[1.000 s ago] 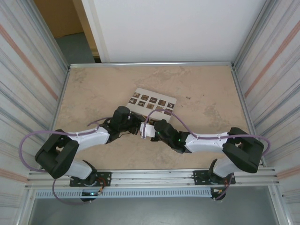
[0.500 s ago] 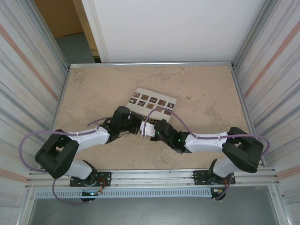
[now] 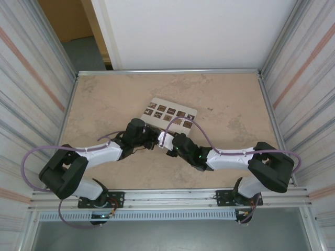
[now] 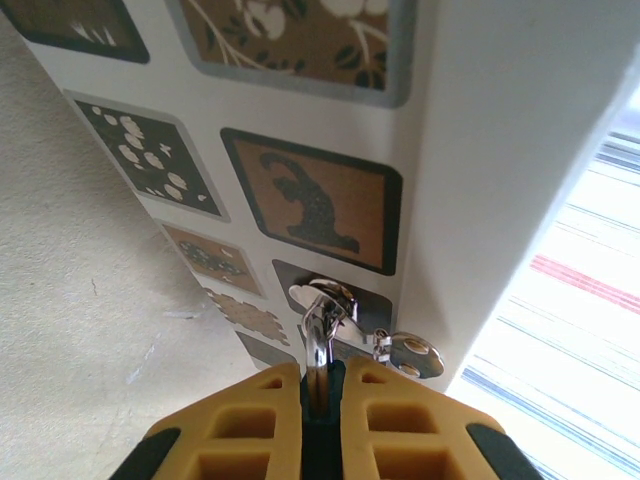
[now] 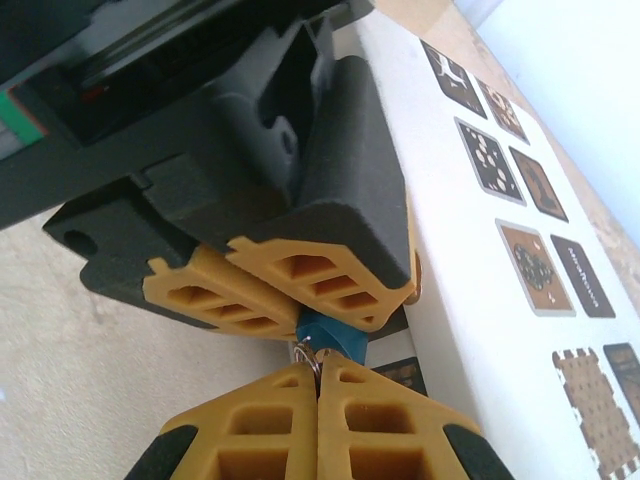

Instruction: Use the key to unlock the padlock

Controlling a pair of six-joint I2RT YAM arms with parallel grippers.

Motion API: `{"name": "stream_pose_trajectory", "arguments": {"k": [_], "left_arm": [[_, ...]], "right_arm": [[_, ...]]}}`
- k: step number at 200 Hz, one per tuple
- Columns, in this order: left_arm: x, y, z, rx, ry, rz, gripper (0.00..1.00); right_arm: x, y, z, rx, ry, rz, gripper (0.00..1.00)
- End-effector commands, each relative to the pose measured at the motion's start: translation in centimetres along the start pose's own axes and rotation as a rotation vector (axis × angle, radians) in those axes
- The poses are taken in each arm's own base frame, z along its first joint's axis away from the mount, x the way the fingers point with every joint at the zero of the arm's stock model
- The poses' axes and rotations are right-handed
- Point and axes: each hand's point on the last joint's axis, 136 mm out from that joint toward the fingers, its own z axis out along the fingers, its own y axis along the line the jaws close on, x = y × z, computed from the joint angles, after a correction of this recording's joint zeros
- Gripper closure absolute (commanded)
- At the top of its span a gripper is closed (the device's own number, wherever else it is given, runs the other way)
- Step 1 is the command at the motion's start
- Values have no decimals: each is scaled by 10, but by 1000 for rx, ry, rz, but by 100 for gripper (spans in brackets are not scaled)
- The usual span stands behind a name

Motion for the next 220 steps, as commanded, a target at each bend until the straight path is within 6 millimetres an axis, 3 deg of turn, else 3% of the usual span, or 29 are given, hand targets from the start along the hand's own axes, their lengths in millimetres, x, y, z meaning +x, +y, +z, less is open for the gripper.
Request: {"name": "stream_pose_trajectory", "arguments": {"k": [1,74,220], "left_arm": [[13,-22,-8,88,48,20,100],[14,-20,-7,84,44,19,100],[49,4,12,71,40,-27,100]], "right_arm": [[-8,-17,2,71,-21,160,100],[-10,-28,0,-15,-45,421,100],[57,-13,-11,12,12,402,100]]}}
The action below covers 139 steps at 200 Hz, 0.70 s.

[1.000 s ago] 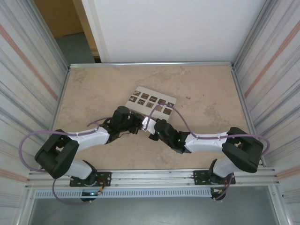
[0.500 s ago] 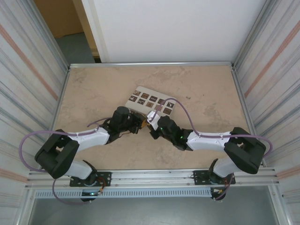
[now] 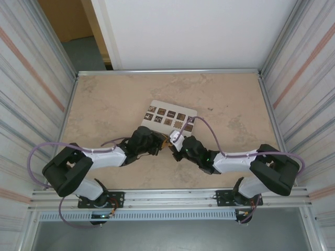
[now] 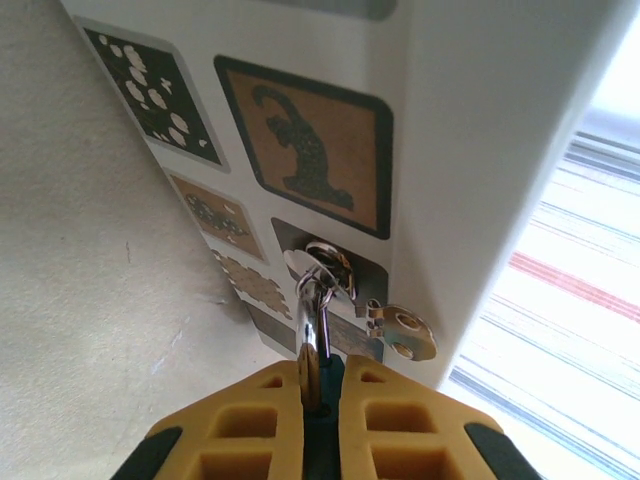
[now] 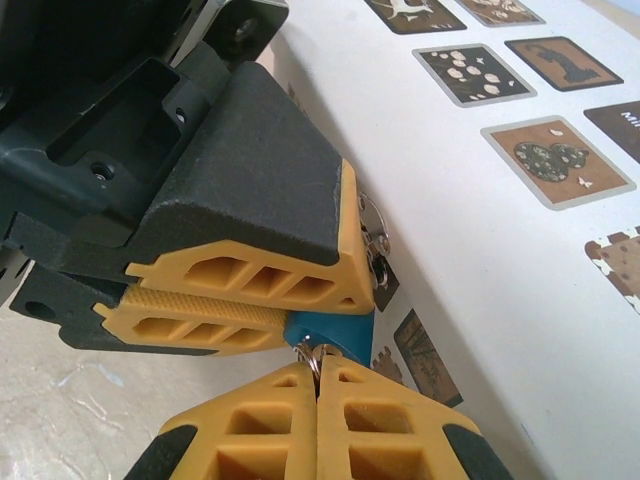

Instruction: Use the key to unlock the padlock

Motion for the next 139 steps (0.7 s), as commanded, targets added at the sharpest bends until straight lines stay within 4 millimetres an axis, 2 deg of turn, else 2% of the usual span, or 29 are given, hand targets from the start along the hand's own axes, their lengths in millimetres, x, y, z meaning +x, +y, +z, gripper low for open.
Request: {"name": "stream_pose_trajectory", "arguments": {"k": [1,80,139], "left_arm": [[28,-16,-1,72,81,7,100],[32,-1,13,35,91,0,100],[25,10,13,11,69,-11,98]], "right_arm": [[16,-30,-4,131,27,41,100],[31,-27,-6,112,49,55,100],[33,-25,-3,105,66,46,100]]}}
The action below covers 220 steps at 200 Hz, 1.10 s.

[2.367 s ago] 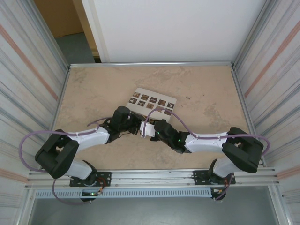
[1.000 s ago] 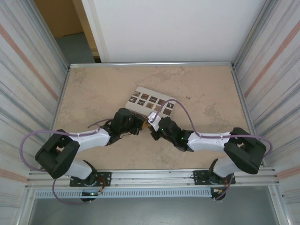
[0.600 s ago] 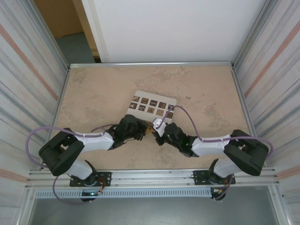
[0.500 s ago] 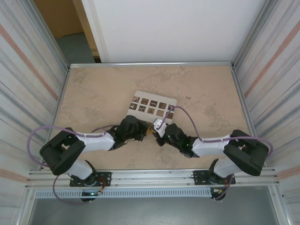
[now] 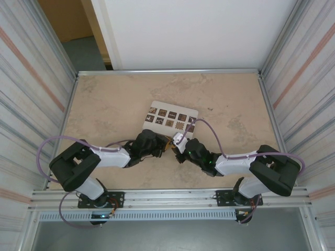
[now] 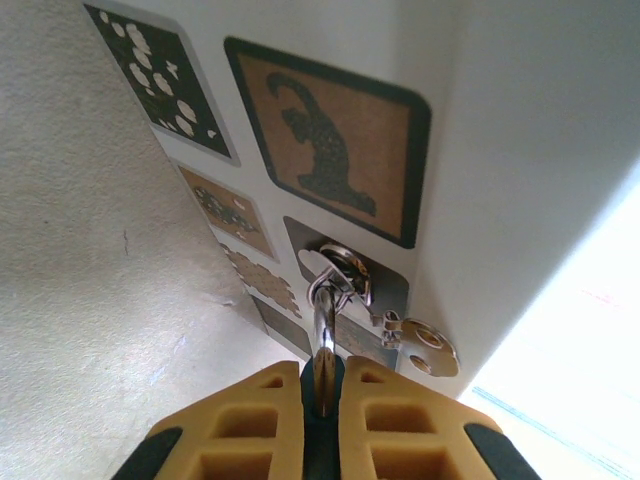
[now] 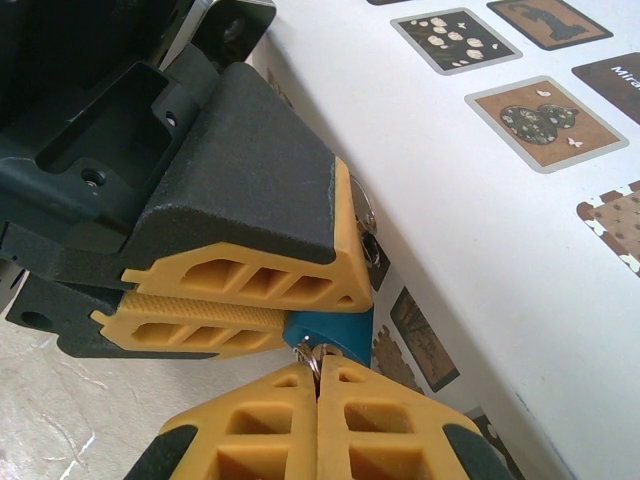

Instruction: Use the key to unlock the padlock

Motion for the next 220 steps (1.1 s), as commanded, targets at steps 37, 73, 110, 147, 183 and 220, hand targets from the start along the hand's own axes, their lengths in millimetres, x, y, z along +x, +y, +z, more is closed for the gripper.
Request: {"name": "stream_pose_trajectory", "arguments": {"k": [37,73,110,147,183,220], "left_arm": [[12,1,-6,1,57,20,88],[4,-2,-18,-12,19,52,77],[-3,-5,-35,-13,-25,77,60],[-11,-21,-55,-16,-94,180,50],[-20,-51,-89,-24,-203,358,46],[-22,-84,-125,-8,-321,538,44]], "right_arm": [[17,-22,2,94,57,31,100],[18,-22,2,77,58,48,100],[16,-21,-1,44,50,87,100],[11,-24,-6,-28,31,200,100],[9,-33,-13,-70,28,324,100],[19,-43,-18,-81,74,481,100]]}}
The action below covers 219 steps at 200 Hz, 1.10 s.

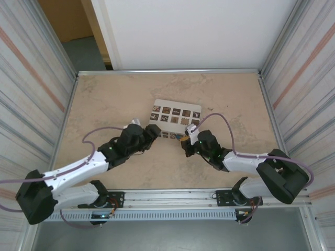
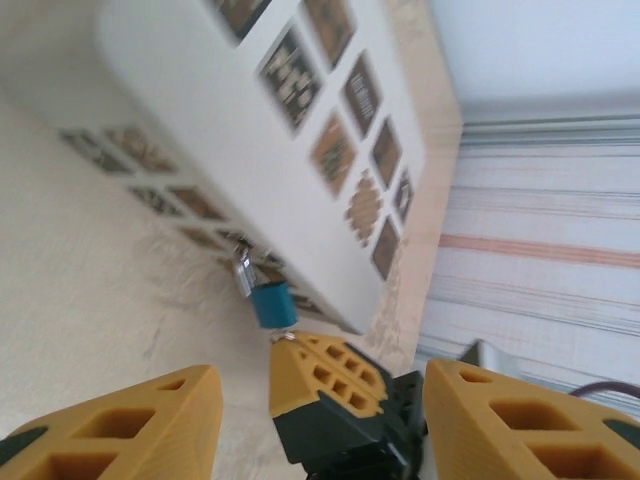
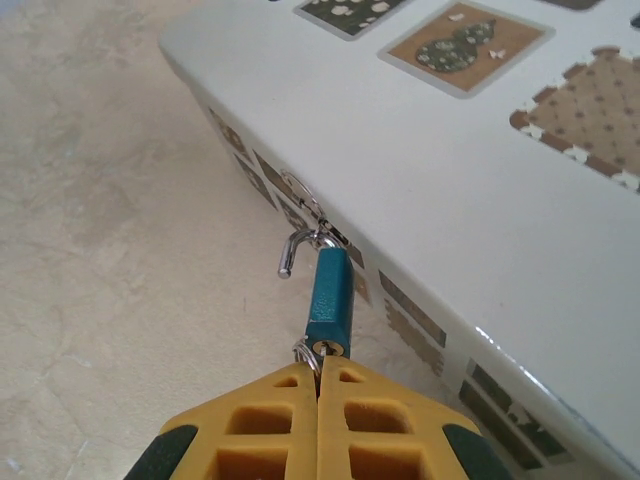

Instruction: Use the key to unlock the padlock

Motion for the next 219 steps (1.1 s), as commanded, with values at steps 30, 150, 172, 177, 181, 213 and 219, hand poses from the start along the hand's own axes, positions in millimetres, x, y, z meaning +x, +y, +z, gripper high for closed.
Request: {"name": "stream_pose_trajectory", "arguments": {"k": [30,150,172,177,181,213,219], "left_arm": [[-21,-32,-34,-14,-161,268,43],[-21,-50,-39,-20,-202,385,41],[-23,-47,-41,-29,-210,383,40],[-24,-46,-41,-31,-212,381,40],[-24,-46,-41,-31,-213,382,40],[-25,-41,-43,-40,-221,383,39],[-26,-40,-43,-44,-222,382,39]], "right_arm": [[18,-10,-10,-44,70,270,100],[44,-43,-16,-26,186,608,100],[47,-48,-14,-14,193,630,100],[47,-49,-13,-14,191,633,100],[48,-49,-13,-16,195,636,100],[48,-49,-10,-25,208,639,100],[48,-49,-10,-24,209,638,100]]}}
